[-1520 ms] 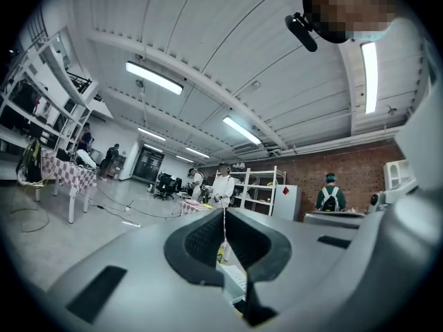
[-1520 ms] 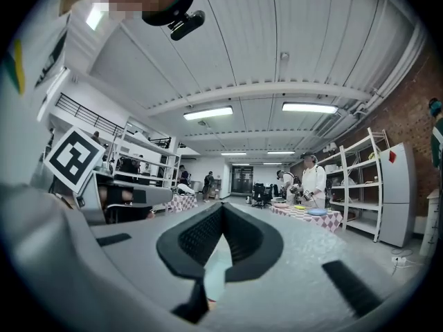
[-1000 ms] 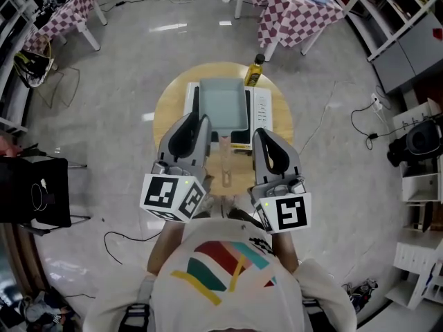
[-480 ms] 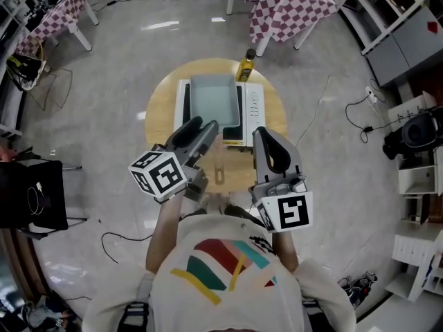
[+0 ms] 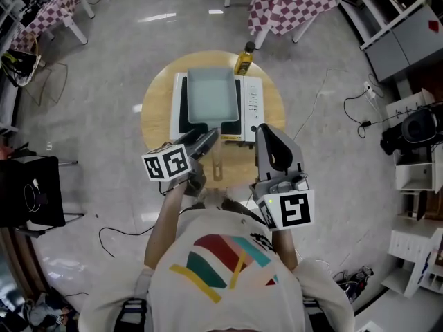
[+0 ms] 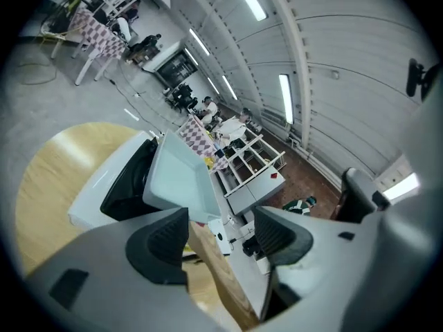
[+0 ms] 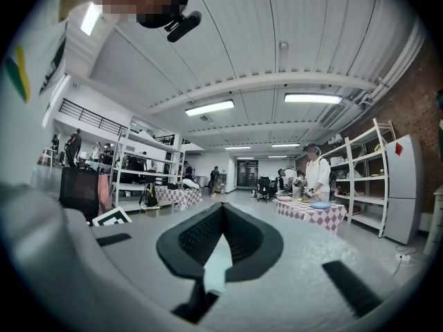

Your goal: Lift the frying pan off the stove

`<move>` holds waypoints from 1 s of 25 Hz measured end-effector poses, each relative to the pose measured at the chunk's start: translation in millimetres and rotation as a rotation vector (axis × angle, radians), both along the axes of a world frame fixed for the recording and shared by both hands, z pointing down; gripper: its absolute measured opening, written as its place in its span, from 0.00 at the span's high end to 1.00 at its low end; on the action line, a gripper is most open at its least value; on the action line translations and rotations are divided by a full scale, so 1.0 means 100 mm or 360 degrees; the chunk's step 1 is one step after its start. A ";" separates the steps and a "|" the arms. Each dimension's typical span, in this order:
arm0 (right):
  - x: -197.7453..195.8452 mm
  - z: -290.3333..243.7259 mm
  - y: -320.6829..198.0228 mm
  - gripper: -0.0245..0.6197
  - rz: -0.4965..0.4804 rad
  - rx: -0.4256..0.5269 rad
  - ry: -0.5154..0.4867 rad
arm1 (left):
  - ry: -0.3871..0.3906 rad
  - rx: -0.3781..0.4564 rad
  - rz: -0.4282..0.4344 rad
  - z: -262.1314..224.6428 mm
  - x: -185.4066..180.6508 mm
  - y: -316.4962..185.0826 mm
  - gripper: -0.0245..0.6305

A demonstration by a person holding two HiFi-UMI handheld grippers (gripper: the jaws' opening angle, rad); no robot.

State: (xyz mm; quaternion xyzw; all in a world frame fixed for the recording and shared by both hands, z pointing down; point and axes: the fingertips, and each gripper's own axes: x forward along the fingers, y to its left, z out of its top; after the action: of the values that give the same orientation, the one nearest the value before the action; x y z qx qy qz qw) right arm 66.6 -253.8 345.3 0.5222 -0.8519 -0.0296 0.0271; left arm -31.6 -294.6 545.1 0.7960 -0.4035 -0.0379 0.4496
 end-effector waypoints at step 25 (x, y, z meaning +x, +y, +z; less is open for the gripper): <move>0.27 0.24 -0.08 0.96 0.0151 -0.0103 0.0019 | 0.0616 -0.0584 0.0402 0.57 0.70 0.22 0.55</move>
State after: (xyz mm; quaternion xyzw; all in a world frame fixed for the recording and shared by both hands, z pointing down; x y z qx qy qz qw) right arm 93.2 -261.7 369.7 0.5606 -0.8265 -0.0039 0.0503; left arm 38.6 -273.0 601.8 0.7233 -0.2081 -0.0592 0.6557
